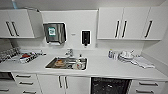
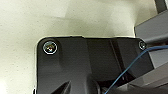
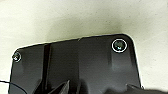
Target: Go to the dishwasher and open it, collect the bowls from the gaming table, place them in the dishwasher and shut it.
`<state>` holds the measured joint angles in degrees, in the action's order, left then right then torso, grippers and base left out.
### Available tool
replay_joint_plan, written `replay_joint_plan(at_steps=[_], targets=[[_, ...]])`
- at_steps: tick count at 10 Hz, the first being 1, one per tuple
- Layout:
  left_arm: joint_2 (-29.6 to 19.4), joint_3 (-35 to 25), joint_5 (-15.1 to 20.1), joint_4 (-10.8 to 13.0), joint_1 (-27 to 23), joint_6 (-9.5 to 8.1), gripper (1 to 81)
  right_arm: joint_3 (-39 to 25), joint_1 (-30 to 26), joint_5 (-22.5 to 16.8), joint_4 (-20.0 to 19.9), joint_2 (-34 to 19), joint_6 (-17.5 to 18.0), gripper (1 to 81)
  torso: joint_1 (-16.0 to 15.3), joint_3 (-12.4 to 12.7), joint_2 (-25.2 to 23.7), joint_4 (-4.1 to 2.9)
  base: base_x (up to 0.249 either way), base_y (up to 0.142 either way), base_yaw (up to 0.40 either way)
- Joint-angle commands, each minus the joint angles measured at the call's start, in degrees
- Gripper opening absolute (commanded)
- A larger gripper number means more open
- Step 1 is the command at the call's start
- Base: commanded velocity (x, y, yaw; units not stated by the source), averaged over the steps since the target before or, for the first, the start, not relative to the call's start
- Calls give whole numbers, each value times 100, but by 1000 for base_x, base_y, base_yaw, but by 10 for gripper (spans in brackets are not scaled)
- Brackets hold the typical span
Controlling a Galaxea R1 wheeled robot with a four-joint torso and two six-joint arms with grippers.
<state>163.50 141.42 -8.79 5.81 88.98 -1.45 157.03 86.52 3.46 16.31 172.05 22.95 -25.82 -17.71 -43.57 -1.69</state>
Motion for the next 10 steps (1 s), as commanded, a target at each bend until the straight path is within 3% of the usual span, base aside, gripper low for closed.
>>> replay_joint_plan(at_steps=[1, 4, 10], targets=[[-54, -27, 281, -19, -192, 13, 811, -15, -297, -214, 30, -19, 7, 811, 369, 0, 573, 0, 0, 0, 0], [-36, -18, 272, -11, -183, 22, 811, -15, -323, -214, 30, -19, 25, 811, 675, 135, 1036, 0, 0, 0, 0], [236, 439, 281, -10, -183, 22, 811, -7, -455, -241, 48, 52, -20, 811, 1445, 140, 2225, 0, 0, 0, 0]])
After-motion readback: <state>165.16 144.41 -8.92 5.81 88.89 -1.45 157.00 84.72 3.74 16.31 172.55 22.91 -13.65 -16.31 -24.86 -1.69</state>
